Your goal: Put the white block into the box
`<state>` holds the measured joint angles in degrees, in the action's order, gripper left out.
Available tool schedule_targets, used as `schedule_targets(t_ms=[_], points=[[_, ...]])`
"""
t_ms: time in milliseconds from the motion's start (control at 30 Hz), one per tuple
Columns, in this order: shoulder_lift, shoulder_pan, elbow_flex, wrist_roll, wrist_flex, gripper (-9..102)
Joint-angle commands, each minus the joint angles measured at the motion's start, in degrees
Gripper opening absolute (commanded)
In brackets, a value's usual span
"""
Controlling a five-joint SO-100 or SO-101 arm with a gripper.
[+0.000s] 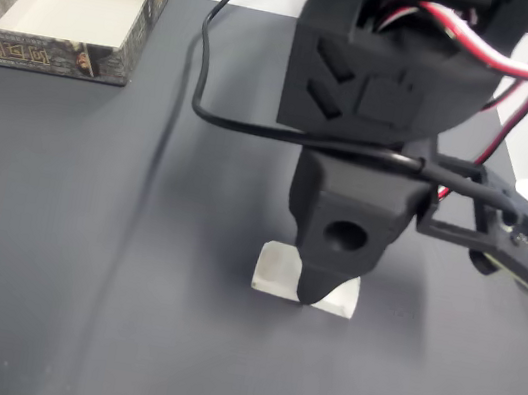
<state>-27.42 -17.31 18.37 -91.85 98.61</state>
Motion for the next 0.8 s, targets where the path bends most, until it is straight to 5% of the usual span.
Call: schedule_targets(t_ms=[0,767], points=[[-9.0,1.8,1.7,1.8,0.9,4],[-24.4,2.2,13.3,10.9,1.1,2]])
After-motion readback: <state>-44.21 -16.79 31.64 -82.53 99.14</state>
